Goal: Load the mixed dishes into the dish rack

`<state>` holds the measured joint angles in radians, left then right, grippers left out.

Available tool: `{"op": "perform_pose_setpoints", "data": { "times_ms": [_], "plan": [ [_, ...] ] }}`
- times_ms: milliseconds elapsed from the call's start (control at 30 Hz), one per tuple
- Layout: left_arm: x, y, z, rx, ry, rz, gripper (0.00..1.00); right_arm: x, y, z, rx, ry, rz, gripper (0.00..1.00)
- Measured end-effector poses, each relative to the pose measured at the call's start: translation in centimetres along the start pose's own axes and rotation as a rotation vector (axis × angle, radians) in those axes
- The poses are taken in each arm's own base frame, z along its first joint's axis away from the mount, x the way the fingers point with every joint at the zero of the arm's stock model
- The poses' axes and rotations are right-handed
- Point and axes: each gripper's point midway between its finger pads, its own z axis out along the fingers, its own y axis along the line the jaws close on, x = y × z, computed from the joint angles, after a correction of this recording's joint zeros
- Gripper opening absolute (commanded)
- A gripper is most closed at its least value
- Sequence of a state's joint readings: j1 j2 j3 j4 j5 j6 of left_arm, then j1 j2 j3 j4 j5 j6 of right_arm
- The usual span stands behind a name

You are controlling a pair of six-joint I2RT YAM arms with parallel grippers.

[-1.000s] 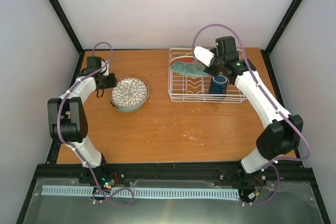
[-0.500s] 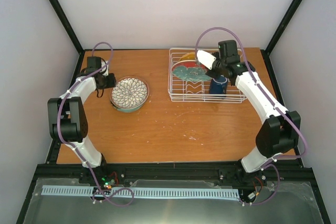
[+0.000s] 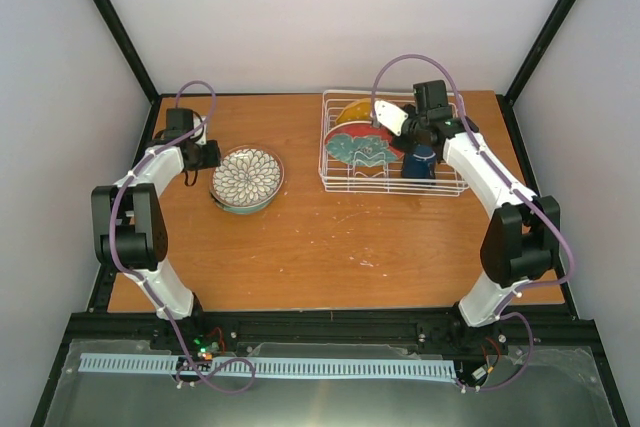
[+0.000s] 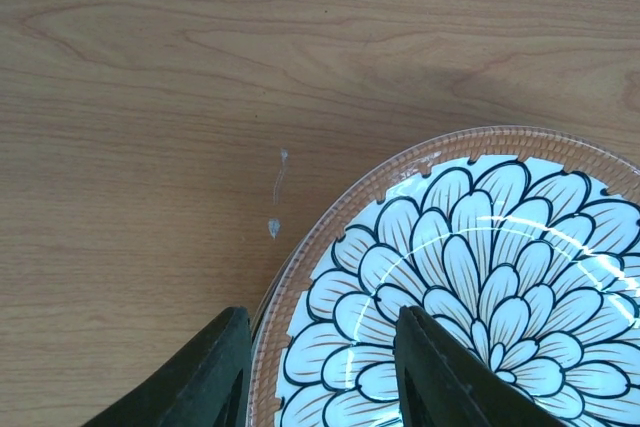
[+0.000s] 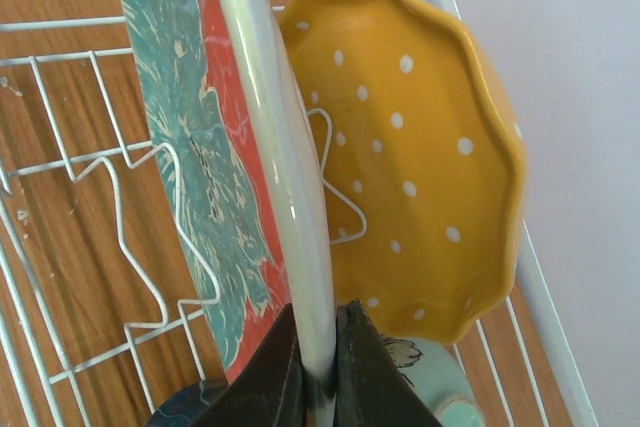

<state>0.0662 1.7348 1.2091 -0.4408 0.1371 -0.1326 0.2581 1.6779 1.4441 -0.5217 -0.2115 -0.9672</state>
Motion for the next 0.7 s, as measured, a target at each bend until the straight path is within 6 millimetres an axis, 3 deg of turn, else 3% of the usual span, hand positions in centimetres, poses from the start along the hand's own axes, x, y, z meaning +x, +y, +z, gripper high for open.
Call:
{"op": "perform_pose_setpoints", "data": {
  "times_ms": [100, 167, 233, 400, 700],
  "plan": [
    [0.0, 0.0, 0.1, -0.001, 0.001, 0.000, 0.43, 0.0, -0.1, 0.3, 0.002, -0.004, 0.013, 0.14],
    [0.1, 0.1, 0.1, -0.003, 0.004, -0.001, 0.44, -0.1, -0.5, 0.5, 0.016, -0.009, 0.028, 0.28],
    [0.1, 0.1, 0.2, -0.004, 0.006, -0.002, 0.44, -0.6, -1.5, 0.7, 0.058, -0.032, 0.035, 0.36],
    [0.0, 0.5, 0.2, 0.000, 0.006, -0.013, 0.45, -1.5, -3.4, 0.5, 0.138, -0.065, 0.054, 0.46],
    [-1.8, 0.7, -0.5, 0.005, -0.034, -0.017, 0.45, -1.9, -4.3, 0.3, 0.173, -0.081, 0.096, 0.51]
  ]
}}
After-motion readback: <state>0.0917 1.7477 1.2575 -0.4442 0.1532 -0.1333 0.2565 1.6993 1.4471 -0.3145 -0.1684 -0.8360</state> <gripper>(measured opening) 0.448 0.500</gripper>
